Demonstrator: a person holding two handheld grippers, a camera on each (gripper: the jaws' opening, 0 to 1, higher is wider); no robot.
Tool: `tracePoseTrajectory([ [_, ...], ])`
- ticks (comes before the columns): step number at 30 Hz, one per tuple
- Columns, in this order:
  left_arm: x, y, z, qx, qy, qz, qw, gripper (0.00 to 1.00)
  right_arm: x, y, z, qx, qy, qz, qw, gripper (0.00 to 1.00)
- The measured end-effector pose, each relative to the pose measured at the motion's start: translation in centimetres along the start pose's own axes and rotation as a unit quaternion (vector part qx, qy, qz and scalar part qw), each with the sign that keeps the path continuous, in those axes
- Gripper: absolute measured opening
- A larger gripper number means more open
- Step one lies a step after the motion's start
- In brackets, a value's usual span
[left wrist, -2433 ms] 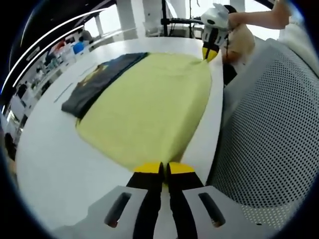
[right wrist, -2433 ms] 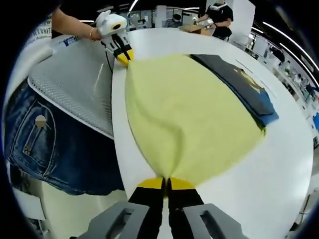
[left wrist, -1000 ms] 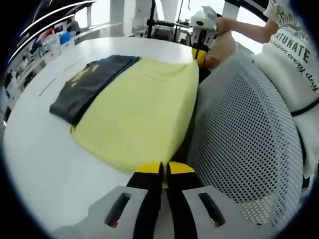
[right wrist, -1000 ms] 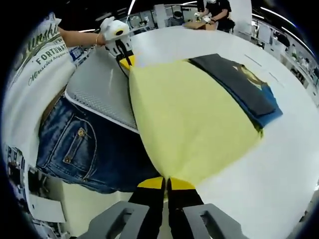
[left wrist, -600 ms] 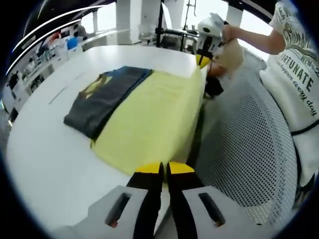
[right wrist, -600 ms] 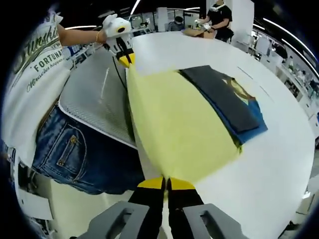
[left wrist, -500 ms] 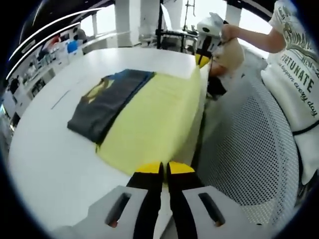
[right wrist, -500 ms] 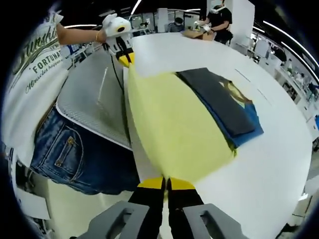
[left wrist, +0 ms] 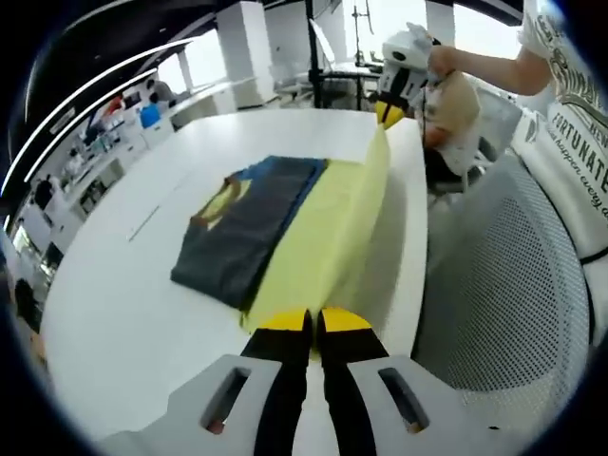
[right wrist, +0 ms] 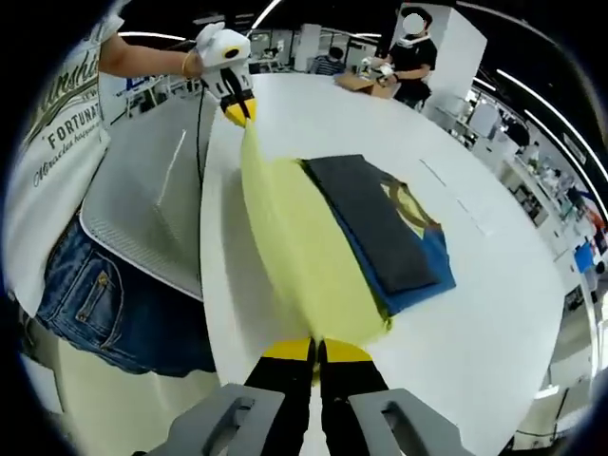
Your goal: Fold the garment on the visible template until the final outline fits inside the template.
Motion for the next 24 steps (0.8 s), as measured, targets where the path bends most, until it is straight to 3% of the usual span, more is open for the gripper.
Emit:
tracePoseTrajectory([
  [24,0.1,3.6,-7.3,0.028,0.091,0.039,0.9947,0.01,0.9,3.0,7.1,-0.039,-0.109,0.008,0.9933,0.0],
])
Point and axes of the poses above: the point that each gripper's makers call its tool centre point, and the gripper's own axes: x roughly forward along the fingers, z roughly to its right, y roughly out of its top, the point moved 4 cm from there along -x, roughly backward along the fingers, and after that the axes turned 3 degrees about -y, right-handed, at the moved point
